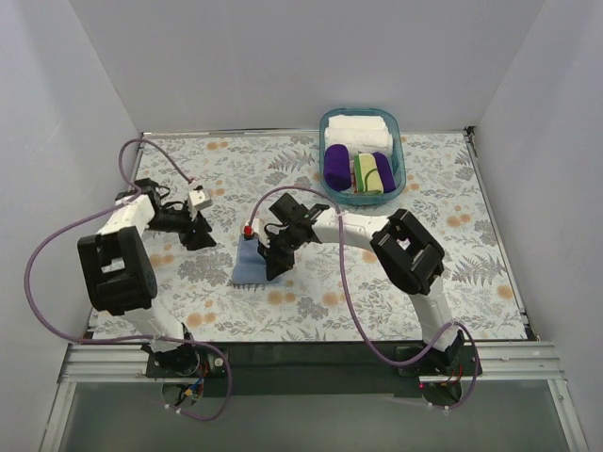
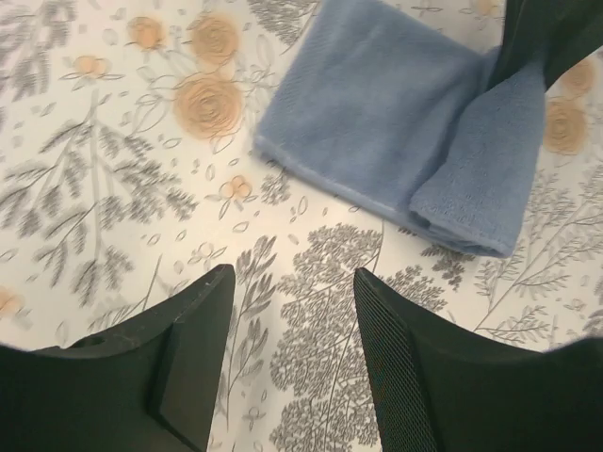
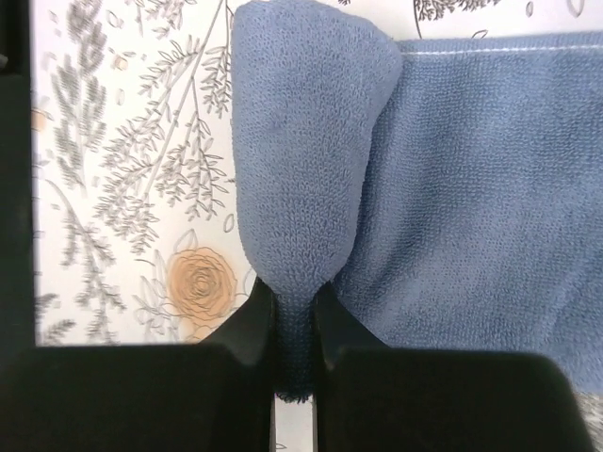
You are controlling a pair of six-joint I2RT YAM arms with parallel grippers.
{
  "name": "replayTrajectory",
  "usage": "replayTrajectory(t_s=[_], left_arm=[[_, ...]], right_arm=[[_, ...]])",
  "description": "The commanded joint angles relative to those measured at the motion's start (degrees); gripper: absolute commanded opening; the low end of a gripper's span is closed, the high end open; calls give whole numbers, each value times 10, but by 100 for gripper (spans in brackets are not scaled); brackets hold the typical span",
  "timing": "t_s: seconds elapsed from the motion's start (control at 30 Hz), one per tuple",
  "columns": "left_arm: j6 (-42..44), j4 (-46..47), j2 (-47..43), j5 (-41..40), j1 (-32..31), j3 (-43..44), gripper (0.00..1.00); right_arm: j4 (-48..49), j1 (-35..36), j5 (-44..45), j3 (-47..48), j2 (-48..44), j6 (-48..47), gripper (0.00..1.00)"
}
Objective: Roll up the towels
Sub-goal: Roll the towel
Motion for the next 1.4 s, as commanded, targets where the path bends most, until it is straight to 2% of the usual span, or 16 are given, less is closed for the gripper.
replayTrajectory(t_s=[0.0,0.1,0.13,0.23,0.37,0.67,0.93,0.97,1.03,1.1,1.13,1.17,1.23,1.27,1.33,1.37], left_arm=[[-5,65,-93,10,15,-67,50],[15,109,-198,-9,8,-147,54],[15,138,-249,-43,-3,-169,55],[19,180,-307,-114,-77,-237,55],[8,218,-393,-153,-192,-294,55],[-16,278,-374,-220,-341,-344,56],[-45,345,-314,-297,-405,-358,54],[-44,345,-296,-307,-412,-358,53],[-47,341,-284,-331,-417,-361,40],[-51,327,-274,-343,-419,-360,28],[-52,306,-274,-350,-419,-361,16],[-56,295,-276,-353,-419,-362,13],[-64,249,-281,-345,-419,-366,3],[-70,239,-283,-340,-419,-368,0],[-90,206,-287,-338,-420,-372,0],[-94,195,-285,-327,-418,-368,0]], right_arm=[[-124,-14,-93,36,59,77,1],[-155,-26,-125,76,104,93,1],[-161,-32,-140,84,115,99,1],[-159,-49,-187,99,150,124,1],[-163,-63,-208,126,189,139,1],[-211,-79,-197,178,241,142,1],[-215,-79,-178,191,244,152,1],[-215,-80,-176,190,243,152,1],[-214,-80,-173,191,242,158,1],[-213,-81,-165,188,241,166,13],[-210,-85,-159,187,240,169,20],[-209,-86,-156,185,238,172,30],[-206,-95,-146,181,231,182,35],[-204,-99,-141,181,227,185,40],[-200,-108,-136,181,223,193,42],[-198,-112,-131,180,219,196,48]])
